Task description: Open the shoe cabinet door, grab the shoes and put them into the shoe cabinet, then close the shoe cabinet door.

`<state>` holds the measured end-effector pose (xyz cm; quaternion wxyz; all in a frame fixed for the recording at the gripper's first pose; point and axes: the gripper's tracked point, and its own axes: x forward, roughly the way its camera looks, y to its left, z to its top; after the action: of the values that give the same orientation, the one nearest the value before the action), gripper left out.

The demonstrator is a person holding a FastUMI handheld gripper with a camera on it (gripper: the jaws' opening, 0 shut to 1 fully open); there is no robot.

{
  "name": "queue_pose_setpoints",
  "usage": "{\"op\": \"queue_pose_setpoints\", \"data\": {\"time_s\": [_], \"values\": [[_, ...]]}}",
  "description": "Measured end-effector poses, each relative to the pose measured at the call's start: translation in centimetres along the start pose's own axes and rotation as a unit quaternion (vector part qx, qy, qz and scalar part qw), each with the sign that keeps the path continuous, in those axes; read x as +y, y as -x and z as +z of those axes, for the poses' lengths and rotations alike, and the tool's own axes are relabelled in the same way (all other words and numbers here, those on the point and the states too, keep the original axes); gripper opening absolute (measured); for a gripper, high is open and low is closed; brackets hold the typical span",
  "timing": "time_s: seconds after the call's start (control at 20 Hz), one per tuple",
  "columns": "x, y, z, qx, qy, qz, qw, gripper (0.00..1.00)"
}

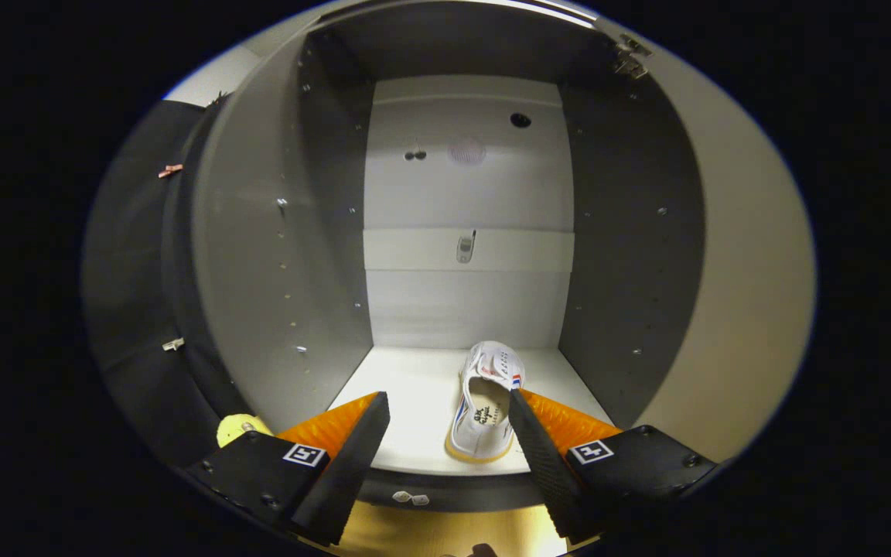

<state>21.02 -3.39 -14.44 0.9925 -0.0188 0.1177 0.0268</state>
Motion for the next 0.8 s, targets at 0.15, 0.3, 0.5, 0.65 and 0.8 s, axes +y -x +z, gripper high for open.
{"op": "queue_pose_setpoints", "data": {"time_s": [0.15,0.3,0.5,0.65,0.8], "values": [[1.2,6.8,1.3,-0.026,-0.012,0.023,0.999,0.98],[2.1,14.2,1.7,-0.041,-0.021,0.053,0.998,0.98],[1.7,23.9,2.4,-0.060,-0.027,0.075,0.995,0.98],[0.0,29.3,3.0,-0.075,-0.025,0.074,0.994,0.98],[-3.5,34.4,3.9,-0.091,-0.023,0.048,0.994,0.98]]}}
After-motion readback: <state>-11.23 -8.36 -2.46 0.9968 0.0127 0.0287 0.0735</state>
